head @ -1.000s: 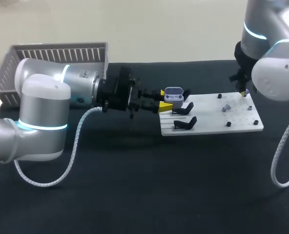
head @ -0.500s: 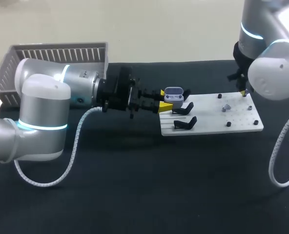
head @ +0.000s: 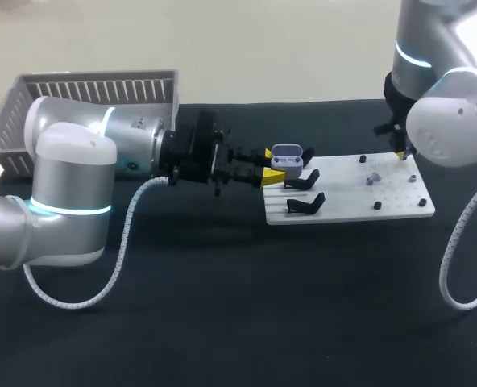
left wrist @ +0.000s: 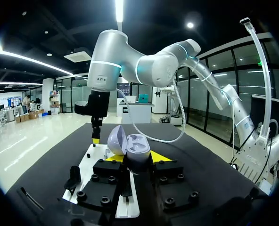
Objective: Pick up each earbud case from the left stands, insert the matching earbuds, close the lid, and place the case in the box.
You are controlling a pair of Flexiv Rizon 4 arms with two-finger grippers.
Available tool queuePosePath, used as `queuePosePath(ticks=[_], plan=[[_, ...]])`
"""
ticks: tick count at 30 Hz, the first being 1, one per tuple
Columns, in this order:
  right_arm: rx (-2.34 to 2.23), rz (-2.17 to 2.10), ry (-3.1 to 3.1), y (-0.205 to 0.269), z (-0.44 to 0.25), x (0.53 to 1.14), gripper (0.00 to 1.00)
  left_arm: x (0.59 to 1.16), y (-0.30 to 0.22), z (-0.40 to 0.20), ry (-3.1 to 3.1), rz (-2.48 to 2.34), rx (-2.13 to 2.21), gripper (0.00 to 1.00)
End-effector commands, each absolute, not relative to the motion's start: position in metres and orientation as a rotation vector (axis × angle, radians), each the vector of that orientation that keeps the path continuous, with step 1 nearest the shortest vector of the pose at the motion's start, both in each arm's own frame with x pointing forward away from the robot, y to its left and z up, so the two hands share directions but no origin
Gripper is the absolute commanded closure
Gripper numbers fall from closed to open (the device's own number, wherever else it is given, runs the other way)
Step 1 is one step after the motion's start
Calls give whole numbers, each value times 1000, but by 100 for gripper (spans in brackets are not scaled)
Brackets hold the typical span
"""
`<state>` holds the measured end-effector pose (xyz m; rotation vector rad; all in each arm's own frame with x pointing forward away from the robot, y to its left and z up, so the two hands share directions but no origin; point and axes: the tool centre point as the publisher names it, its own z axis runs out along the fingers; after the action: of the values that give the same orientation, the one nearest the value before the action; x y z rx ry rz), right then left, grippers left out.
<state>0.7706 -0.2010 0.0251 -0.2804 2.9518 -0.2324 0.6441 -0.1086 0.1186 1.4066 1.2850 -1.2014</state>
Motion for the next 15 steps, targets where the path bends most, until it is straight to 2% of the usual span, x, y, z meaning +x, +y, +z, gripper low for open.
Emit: queuePosePath(ticks=[1,4,5,7,15], plan=[[-278,-235,2954,-200,24,770,75,644,-109,117,1282,-1199,1403,100],[-277,-238,2954,-200,24,770,76,644,-109,117,1282,-1199,1403,100],[-276,-240,2953,-200,23,770,82,644,-109,117,1282,-1199,1403,100],[-275,-243,2954,-200,23,770,100,644,-109,117,1282,-1199,1403,100],[-258,-249,2933,-200,31,761,100,644,-109,117,1282,-1199,1403,100]])
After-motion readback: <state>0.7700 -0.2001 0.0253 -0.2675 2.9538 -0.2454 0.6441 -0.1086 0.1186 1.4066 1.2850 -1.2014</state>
